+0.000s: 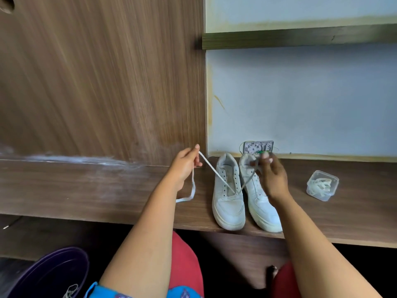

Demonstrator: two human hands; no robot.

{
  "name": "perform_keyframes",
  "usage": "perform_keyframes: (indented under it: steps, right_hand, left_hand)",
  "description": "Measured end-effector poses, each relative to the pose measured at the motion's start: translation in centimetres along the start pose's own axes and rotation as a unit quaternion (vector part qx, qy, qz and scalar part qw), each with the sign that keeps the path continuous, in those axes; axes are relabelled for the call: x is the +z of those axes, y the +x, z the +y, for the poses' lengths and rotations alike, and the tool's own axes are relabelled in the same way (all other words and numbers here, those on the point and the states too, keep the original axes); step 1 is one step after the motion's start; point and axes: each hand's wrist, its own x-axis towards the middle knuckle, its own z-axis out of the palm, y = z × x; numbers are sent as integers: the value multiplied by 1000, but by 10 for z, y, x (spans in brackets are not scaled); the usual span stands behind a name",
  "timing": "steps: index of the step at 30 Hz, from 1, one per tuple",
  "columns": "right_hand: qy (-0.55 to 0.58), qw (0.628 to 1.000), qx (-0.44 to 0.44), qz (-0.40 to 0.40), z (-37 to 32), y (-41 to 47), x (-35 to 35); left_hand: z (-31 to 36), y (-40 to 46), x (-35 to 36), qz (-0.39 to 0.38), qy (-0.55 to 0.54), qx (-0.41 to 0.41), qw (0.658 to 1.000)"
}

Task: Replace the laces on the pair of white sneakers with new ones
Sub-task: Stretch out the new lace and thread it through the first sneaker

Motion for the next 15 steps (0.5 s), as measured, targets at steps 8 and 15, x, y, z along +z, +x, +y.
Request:
perform_keyframes:
  steps: [8, 15]
  right_hand:
    - [-133, 971, -82, -182, -48, -16, 21]
    - [-73, 985, 114, 109, -7, 9, -6]
  left_hand:
    - [45, -33, 33, -133, 48, 100, 985]
    - [36, -28, 17, -117, 131, 93, 980]
